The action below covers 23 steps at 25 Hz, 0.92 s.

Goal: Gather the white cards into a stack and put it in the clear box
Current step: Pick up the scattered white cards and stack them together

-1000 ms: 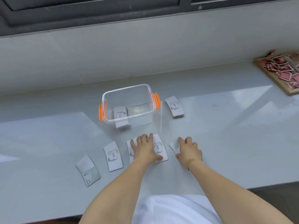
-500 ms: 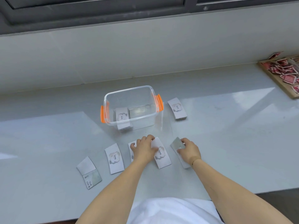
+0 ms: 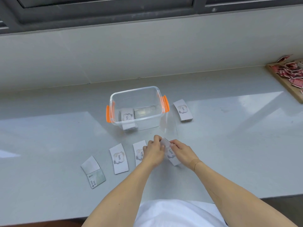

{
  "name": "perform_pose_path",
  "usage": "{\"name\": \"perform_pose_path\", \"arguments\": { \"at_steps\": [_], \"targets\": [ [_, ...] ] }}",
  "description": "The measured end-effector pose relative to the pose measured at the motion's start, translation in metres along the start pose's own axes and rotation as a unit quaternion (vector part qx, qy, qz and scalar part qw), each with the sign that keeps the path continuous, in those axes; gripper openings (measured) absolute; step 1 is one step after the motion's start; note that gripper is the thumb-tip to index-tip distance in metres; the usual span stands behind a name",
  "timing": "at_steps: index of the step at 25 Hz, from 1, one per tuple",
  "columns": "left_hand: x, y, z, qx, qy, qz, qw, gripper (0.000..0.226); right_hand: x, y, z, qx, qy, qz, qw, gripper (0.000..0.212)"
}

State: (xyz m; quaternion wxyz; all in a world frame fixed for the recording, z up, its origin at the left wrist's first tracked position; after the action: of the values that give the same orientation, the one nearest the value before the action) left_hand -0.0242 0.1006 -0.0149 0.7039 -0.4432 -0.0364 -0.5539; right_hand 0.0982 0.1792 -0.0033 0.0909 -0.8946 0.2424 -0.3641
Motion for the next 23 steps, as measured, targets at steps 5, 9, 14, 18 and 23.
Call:
{"name": "perform_pose_path", "arguments": {
  "at_steps": [5,9,14,18,23],
  "targets": [
    [0.002,0.004,0.001,-0.065,0.025,0.005,0.998,0.019,0.003,0.002,-0.006,0.134,-0.022,0.028,0.990,0.035],
    [0.003,-0.001,-0.007,-0.130,0.057,0.085,0.986,0.036,0.001,0.004,-0.014,0.259,-0.086,0.118,0.955,0.043],
    [0.003,-0.027,-0.045,-0.200,0.009,0.133,0.971,0.058,-0.004,0.011,-0.011,0.324,-0.075,0.096,0.938,0.056],
    [0.002,-0.039,-0.072,-0.215,-0.011,0.035,0.976,0.079,-0.002,0.017,-0.004,0.369,-0.069,0.082,0.923,0.064],
    [-0.002,-0.046,-0.072,-0.224,-0.011,0.022,0.974,0.086,-0.006,0.014,-0.006,0.384,-0.066,0.077,0.918,0.065]
  ]
}}
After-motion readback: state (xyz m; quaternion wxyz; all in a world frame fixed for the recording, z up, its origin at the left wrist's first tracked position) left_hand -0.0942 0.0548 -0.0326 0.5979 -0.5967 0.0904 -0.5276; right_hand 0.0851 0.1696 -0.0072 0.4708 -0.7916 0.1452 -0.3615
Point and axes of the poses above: each hand's wrist, its own x-axis away from the middle knuckle, its own y-axis out of the palm, z = x × y, the point moved 2 cm from there along -x, towards the middle knuckle, and after that the axes turned 9 degrees about -z, right-handed, at the moved point
